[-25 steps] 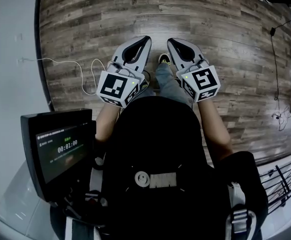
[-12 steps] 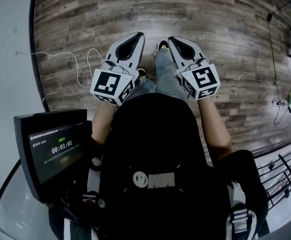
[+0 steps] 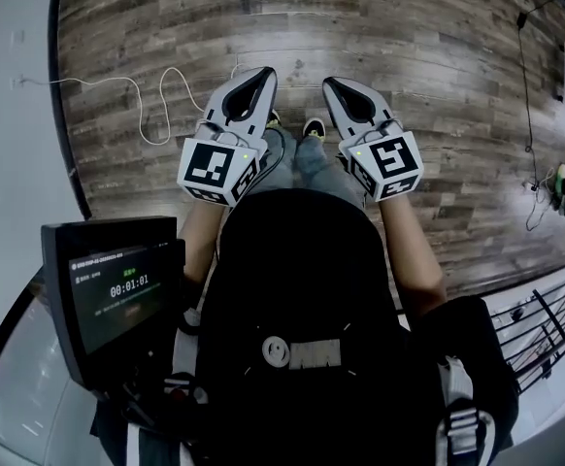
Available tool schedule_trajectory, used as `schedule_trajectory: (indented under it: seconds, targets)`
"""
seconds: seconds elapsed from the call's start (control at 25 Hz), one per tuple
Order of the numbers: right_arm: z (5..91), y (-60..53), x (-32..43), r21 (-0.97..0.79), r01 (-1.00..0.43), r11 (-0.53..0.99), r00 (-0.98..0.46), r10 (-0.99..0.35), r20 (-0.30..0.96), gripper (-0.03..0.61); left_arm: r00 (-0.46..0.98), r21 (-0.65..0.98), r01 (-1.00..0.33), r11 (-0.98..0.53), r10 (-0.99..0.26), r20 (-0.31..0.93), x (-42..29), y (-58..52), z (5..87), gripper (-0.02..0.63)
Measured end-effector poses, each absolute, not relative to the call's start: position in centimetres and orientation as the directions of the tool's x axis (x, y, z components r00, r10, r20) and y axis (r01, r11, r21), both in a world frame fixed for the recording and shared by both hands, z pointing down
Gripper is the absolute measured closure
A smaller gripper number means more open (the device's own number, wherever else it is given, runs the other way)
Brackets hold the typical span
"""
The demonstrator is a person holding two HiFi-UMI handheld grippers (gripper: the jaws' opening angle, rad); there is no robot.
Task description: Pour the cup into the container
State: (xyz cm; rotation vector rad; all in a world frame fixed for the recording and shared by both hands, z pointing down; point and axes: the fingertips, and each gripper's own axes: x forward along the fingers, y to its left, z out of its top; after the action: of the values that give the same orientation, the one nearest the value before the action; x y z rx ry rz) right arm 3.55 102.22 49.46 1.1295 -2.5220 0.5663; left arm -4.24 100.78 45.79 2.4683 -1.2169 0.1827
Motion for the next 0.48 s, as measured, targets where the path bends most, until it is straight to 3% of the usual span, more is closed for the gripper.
schedule_trajectory:
  seconds: [0.48]
  targets:
    - [50.5,108.9,5.8,-0.288,-0.696,0.657,-0.713,-0.591,0.376,0.574,0.532,0.227,-0.847,-0.481,-0.774,0.344,-1.3,111.4,47.4,0.609]
